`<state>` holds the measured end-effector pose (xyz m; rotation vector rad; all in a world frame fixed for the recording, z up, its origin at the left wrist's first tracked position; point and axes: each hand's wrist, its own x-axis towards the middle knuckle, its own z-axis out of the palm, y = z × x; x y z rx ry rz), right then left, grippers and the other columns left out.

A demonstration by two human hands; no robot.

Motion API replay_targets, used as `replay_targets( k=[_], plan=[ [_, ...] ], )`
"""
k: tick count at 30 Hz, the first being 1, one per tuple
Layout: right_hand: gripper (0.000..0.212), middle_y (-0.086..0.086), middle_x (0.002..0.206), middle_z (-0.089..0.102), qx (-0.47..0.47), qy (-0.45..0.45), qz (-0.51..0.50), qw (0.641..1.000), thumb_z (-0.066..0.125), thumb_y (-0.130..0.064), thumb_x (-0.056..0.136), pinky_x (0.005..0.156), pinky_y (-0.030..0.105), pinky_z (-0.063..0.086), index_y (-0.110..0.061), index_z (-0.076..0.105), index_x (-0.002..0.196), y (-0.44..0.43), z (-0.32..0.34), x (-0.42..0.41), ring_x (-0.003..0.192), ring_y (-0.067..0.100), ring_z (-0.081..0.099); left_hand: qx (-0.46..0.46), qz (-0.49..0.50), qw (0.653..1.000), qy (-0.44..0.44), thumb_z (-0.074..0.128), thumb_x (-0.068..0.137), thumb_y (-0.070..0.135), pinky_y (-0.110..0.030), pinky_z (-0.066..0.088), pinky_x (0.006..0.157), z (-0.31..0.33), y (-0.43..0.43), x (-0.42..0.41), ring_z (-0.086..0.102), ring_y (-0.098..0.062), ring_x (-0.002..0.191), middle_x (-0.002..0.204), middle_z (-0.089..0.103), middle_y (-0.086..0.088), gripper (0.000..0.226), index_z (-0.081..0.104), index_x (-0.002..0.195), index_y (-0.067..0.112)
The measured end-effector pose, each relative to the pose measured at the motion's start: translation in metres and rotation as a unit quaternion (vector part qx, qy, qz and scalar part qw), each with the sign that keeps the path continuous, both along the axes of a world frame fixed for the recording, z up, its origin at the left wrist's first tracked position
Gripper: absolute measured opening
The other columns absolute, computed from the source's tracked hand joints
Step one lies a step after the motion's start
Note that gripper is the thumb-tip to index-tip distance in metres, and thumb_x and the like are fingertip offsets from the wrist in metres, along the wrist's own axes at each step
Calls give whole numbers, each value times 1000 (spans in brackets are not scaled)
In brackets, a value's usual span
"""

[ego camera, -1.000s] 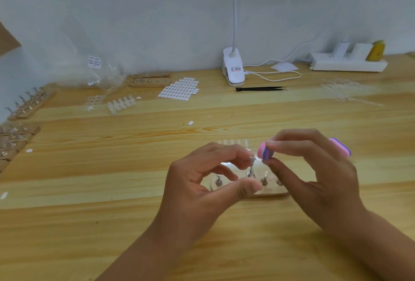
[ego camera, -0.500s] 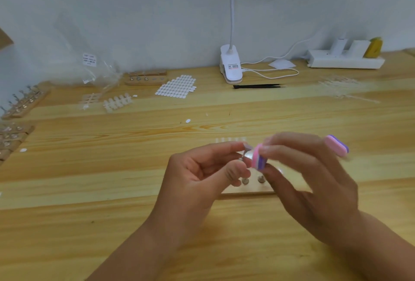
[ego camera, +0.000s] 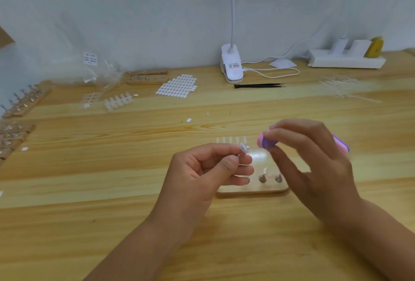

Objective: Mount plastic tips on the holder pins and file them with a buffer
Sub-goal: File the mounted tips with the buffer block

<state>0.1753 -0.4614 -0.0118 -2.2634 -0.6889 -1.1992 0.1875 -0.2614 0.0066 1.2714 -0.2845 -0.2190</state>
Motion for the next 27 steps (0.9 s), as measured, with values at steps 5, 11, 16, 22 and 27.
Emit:
replay_targets(
  k=[5,11,16,22,27],
  plan=[
    [33,5,117,61,-7,-22,66,998,66,4,91,98,28,47,-8,62,121,14,-5,-10,110,21,61,14,-9,1000,-11,71,84,9,-26,58,64,0,-1,0,74,-26,76,82,75,-16,6,75,88,6],
    [32,12,111,64,-4,-5,40,999,66,6,92,90,35,52,-10,66,120,4,-2,-4,106,23,63,25,-22,999,3,58,93,-1,-27,58,62,-2,-1,-1,74,-29,78,83,75,-15,17,74,88,4],
    [44,10,118,64,-53,-21,74,996,67,16,84,101,31,48,-5,69,123,10,-5,-9,115,24,60,35,-23,999,-13,71,85,17,-26,57,63,0,-1,-1,74,-27,76,81,75,-16,13,75,89,4],
    [36,10,113,66,0,-31,59,998,67,10,89,95,34,51,-7,67,119,10,-3,-9,111,24,64,30,-18,999,-16,70,84,18,-26,57,62,-2,-1,-2,74,-28,76,80,75,-17,17,73,88,2],
    [40,11,111,67,-31,-24,53,998,68,17,82,97,31,50,-4,69,117,6,-3,-7,109,24,64,36,-7,999,-32,67,83,16,-25,56,61,-2,-1,-2,74,-27,75,80,75,-17,18,73,90,1]
  ],
)
